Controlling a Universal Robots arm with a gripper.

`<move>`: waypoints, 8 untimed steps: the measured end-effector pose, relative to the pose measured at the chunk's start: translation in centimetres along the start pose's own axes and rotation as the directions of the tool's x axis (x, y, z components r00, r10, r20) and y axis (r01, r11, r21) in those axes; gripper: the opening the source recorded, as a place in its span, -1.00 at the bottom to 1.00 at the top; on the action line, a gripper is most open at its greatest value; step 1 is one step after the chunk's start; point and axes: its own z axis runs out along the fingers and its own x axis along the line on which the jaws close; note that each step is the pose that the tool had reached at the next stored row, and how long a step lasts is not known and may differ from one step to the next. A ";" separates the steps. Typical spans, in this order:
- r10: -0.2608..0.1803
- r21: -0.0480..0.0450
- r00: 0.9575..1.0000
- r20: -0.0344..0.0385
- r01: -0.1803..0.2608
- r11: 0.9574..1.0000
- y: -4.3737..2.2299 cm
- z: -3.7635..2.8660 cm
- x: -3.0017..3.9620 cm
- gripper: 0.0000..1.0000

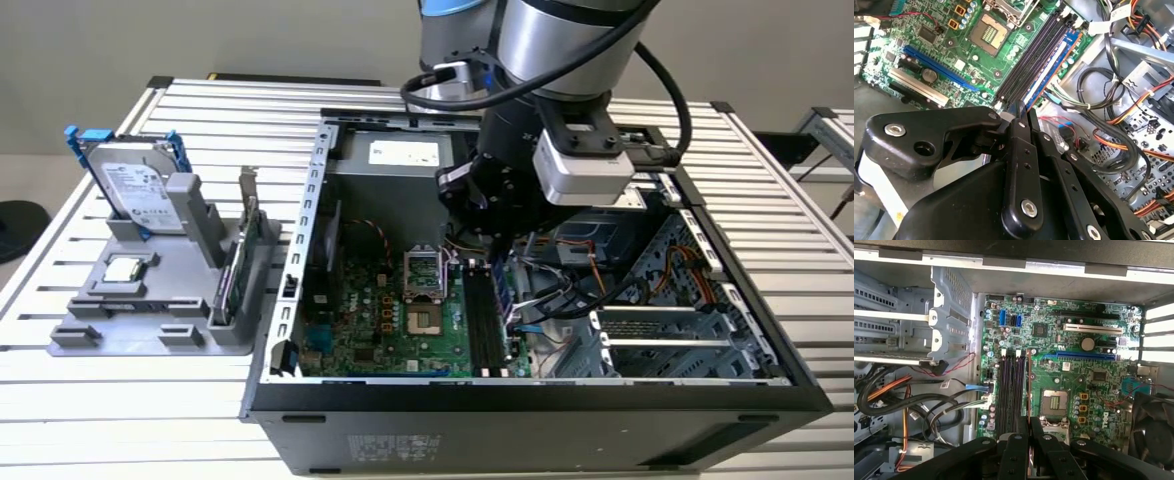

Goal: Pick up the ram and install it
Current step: 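Insert the ram into the slot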

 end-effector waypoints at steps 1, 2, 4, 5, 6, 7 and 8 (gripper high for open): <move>0.001 0.000 1.000 0.000 -0.001 1.000 0.00 0.05 0.00 -1.00; 0.001 -0.001 1.000 0.000 -0.001 1.000 0.00 0.10 0.00 -1.00; 0.003 -0.003 1.000 0.000 -0.003 1.000 0.00 0.18 0.01 -1.00; 0.004 -0.005 1.000 0.000 -0.004 1.000 0.00 0.22 0.02 -1.00; 0.004 -0.006 1.000 0.000 -0.004 1.000 0.00 0.26 0.02 -1.00; 0.005 -0.008 1.000 0.000 -0.005 1.000 0.00 0.30 0.03 -1.00; 0.006 -0.009 1.000 0.000 -0.006 1.000 -0.01 0.35 0.03 -1.00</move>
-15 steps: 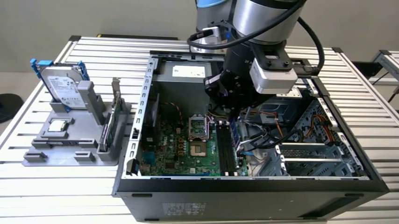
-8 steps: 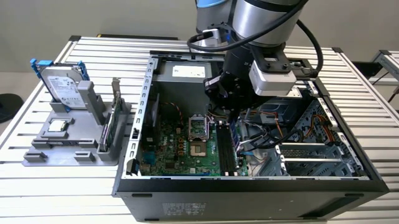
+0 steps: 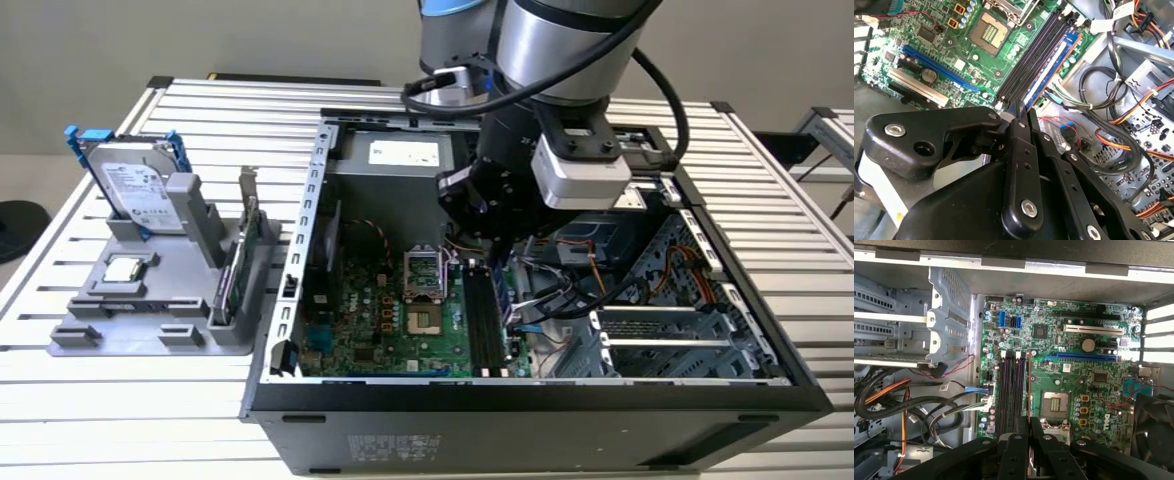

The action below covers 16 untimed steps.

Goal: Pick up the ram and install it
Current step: 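Insert the ram into the slot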

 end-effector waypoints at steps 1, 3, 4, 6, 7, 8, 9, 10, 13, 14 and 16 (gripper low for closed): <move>0.001 -0.002 1.000 0.000 -0.001 1.000 0.00 0.04 0.01 -1.00; 0.002 -0.005 1.000 0.000 -0.002 1.000 0.00 0.10 0.02 -1.00; 0.003 -0.008 1.000 0.000 -0.003 1.000 0.00 0.14 0.03 -1.00; 0.004 -0.010 1.000 0.000 -0.004 1.000 0.00 0.24 0.06 -1.00; 0.005 -0.011 1.000 0.000 -0.005 1.000 0.00 0.30 0.08 -1.00; 0.006 -0.012 1.000 0.000 -0.006 1.000 0.00 0.35 0.10 -1.00; 0.006 -0.012 1.000 0.001 -0.006 1.000 0.00 0.40 0.12 -1.00; 0.007 -0.013 1.000 0.001 -0.007 1.000 -0.01 0.48 0.15 -1.00; 0.010 -0.014 1.000 0.001 -0.010 1.000 -0.01 0.71 0.22 -1.00; 0.011 -0.015 1.000 0.001 -0.011 1.000 -0.01 0.77 0.25 -1.00; 0.015 -0.017 1.000 0.001 -0.015 1.000 -0.01 0.92 0.32 -1.00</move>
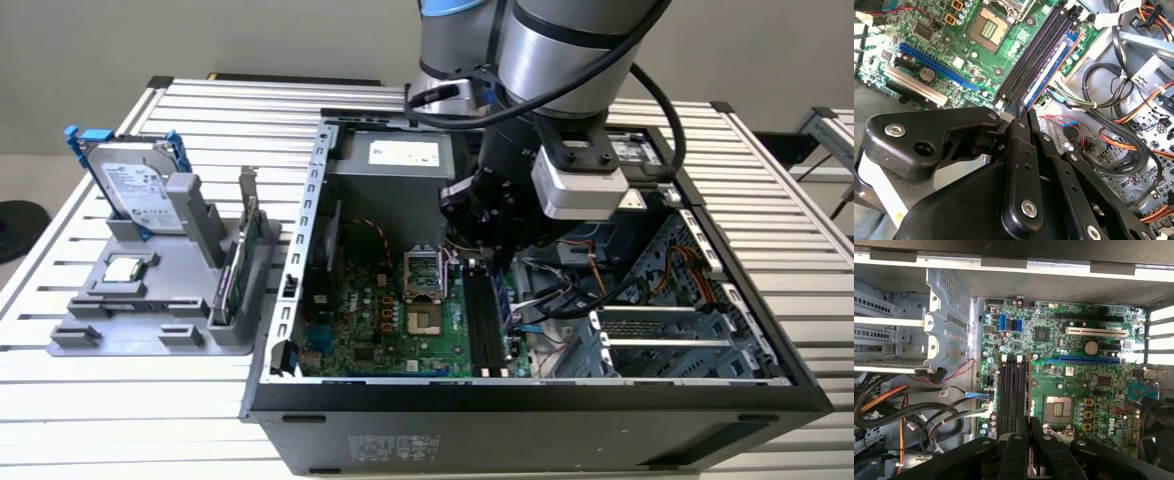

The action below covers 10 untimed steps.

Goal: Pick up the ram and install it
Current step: 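Insert the ram into the slot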

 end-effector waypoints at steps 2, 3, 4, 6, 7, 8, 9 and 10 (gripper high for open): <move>0.005 -0.003 1.000 0.000 -0.005 1.000 0.00 0.13 0.07 -1.00; 0.010 -0.005 1.000 0.000 -0.010 1.000 -0.01 0.20 0.12 -1.00; 0.014 -0.006 1.000 0.001 -0.014 1.000 -0.01 0.27 0.17 -1.00; 0.022 -0.010 1.000 0.001 -0.022 1.000 -0.01 0.41 0.27 -1.00; 0.025 -0.011 1.000 0.001 -0.025 1.000 -0.02 0.50 0.33 -1.00; 0.026 -0.012 1.000 0.001 -0.026 1.000 -0.02 0.59 0.39 -1.00; 0.027 -0.012 1.000 0.001 -0.027 1.000 -0.02 0.67 0.46 -1.00; 0.027 -0.012 1.000 0.001 -0.027 1.000 -0.02 0.76 0.55 -1.00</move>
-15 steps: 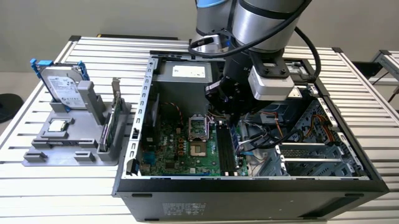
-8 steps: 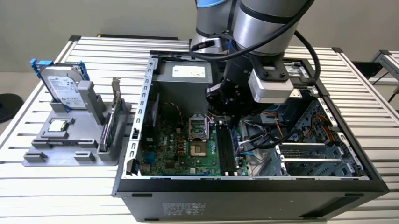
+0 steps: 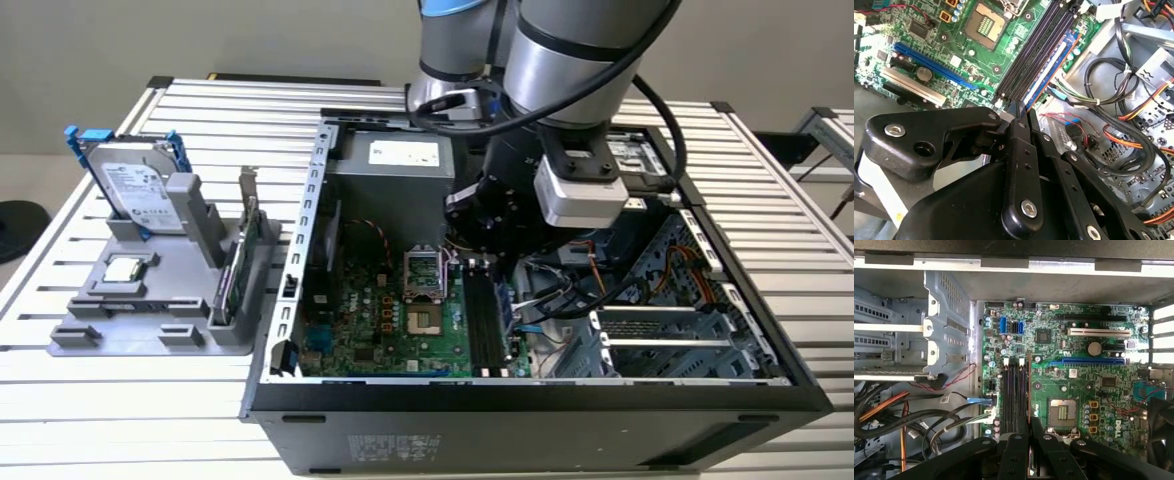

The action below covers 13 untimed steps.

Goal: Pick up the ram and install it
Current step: 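Insert the ram into the slot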

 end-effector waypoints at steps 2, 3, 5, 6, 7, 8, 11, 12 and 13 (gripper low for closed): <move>0.001 0.000 1.000 0.000 -0.001 1.000 -0.01 0.14 0.15 -1.00; 0.001 0.000 1.000 0.000 -0.001 1.000 -0.01 0.21 0.23 -1.00; 0.002 0.000 1.000 0.000 -0.002 1.000 -0.02 0.35 0.36 -1.00; 0.002 0.000 1.000 0.000 -0.002 1.000 -0.03 0.42 0.43 -1.00; 0.002 0.000 1.000 0.000 -0.002 1.000 -0.03 0.48 0.48 -1.00; 0.002 0.000 1.000 0.000 -0.002 1.000 -0.03 0.56 0.54 -1.00; 0.003 0.000 1.000 0.000 -0.003 1.000 -0.05 0.77 0.71 -1.00; 0.003 0.000 1.000 0.000 -0.003 1.000 -0.05 0.83 0.76 -1.00; 0.003 0.000 1.000 0.000 -0.003 1.000 -0.06 0.90 0.80 -1.00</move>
